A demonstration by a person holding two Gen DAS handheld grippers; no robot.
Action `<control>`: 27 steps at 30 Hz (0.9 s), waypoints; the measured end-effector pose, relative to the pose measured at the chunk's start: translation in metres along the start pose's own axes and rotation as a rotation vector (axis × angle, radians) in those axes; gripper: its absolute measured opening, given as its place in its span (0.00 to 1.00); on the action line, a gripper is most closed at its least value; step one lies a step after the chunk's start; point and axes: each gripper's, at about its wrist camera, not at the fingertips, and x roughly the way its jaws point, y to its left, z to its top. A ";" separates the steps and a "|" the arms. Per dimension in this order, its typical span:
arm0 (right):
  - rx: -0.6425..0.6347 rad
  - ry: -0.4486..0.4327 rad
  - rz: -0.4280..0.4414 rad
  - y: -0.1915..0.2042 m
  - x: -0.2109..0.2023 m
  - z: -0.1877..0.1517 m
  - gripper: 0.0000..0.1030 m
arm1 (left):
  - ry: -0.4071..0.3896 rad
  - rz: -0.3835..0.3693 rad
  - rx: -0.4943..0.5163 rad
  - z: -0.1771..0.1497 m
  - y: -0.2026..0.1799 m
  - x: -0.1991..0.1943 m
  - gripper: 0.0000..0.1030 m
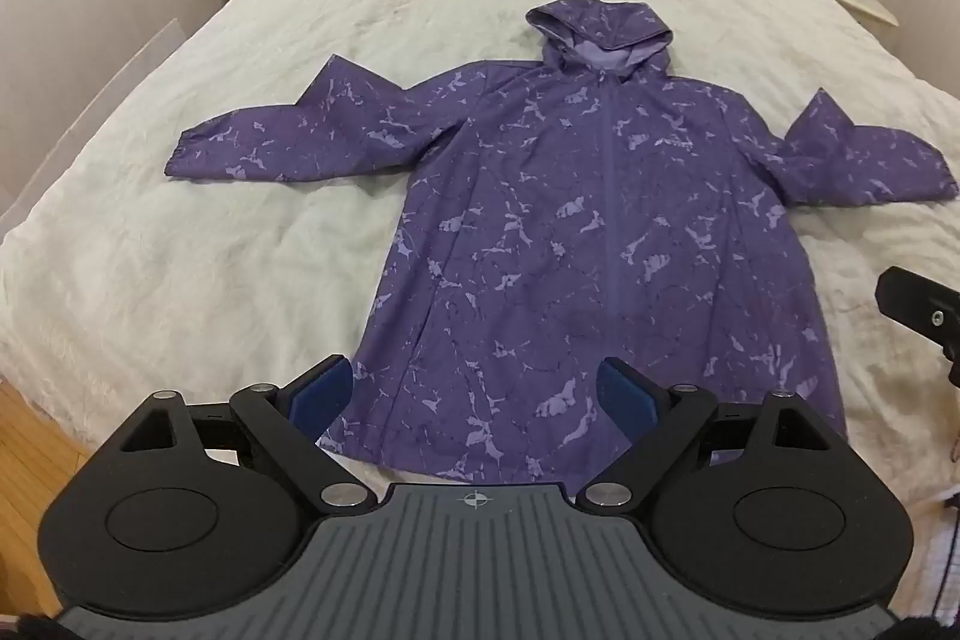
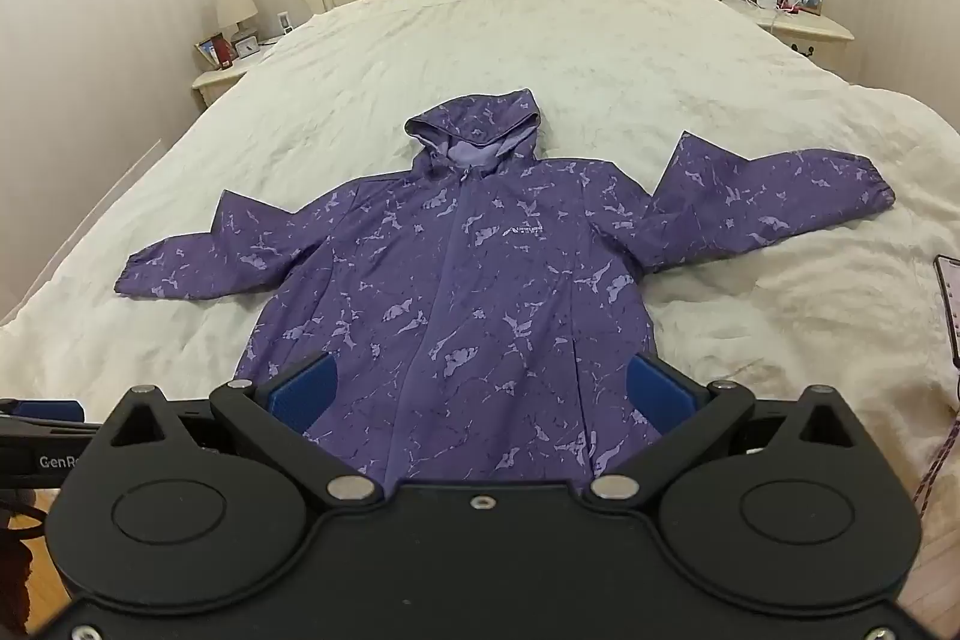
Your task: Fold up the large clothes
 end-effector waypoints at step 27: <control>0.037 0.034 0.004 -0.001 0.008 -0.006 0.99 | 0.058 -0.051 0.034 -0.006 -0.013 0.008 0.86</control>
